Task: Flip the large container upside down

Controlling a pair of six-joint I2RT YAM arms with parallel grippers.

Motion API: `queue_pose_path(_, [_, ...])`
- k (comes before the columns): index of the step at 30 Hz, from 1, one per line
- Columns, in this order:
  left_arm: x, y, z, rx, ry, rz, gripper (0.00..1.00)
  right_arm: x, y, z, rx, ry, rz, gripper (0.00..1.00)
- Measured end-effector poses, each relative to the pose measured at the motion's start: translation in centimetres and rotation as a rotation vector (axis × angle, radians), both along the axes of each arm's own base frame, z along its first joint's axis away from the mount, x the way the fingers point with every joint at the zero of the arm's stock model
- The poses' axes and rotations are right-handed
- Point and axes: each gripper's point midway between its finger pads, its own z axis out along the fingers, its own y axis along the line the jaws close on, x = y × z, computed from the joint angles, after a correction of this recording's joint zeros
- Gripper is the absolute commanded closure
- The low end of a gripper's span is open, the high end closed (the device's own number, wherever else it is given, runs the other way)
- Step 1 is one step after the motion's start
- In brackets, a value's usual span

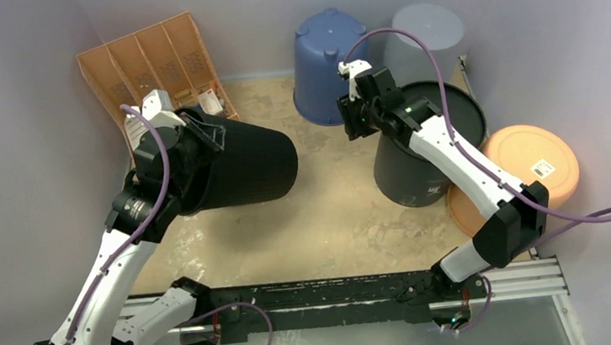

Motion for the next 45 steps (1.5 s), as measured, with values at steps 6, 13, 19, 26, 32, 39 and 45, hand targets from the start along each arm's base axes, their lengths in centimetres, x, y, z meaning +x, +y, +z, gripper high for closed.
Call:
queue_pose_path(6, [0.0,0.3,-0.5,0.030,0.017,0.007,1.00,0.2,-3.0,-1.2,-0.119,-0.020,-0.110,0.46])
queue_pose_path(13, [-0.3,0.4,-1.3,0.046,0.048,0.005,1.00,1.6,-5.0,-3.0,-0.226,-0.007,-0.213,0.45])
queue_pose_path(19, [-0.4,0.2,-1.6,0.020,0.054,0.005,1.00,3.3,-1.9,-1.4,-0.084,-0.022,-0.148,0.16])
queue_pose_path(26, [-1.0,0.3,-1.9,-0.094,0.053,0.038,1.00,2.8,5.6,5.6,0.352,-0.088,0.139,0.09])
queue_pose_path(32, [-2.4,1.0,2.4,-0.260,-0.089,0.053,1.00,1.0,4.8,9.7,0.725,-0.090,0.324,0.09])
queue_pose_path(39, [-3.2,0.7,8.1,-0.411,-0.267,0.008,1.00,-2.5,6.4,9.7,0.905,-0.008,0.532,0.02])
queue_pose_path(45, [-3.3,-0.1,10.0,-0.478,-0.314,-0.039,1.00,-4.1,7.1,10.8,0.949,-0.006,0.636,0.02])
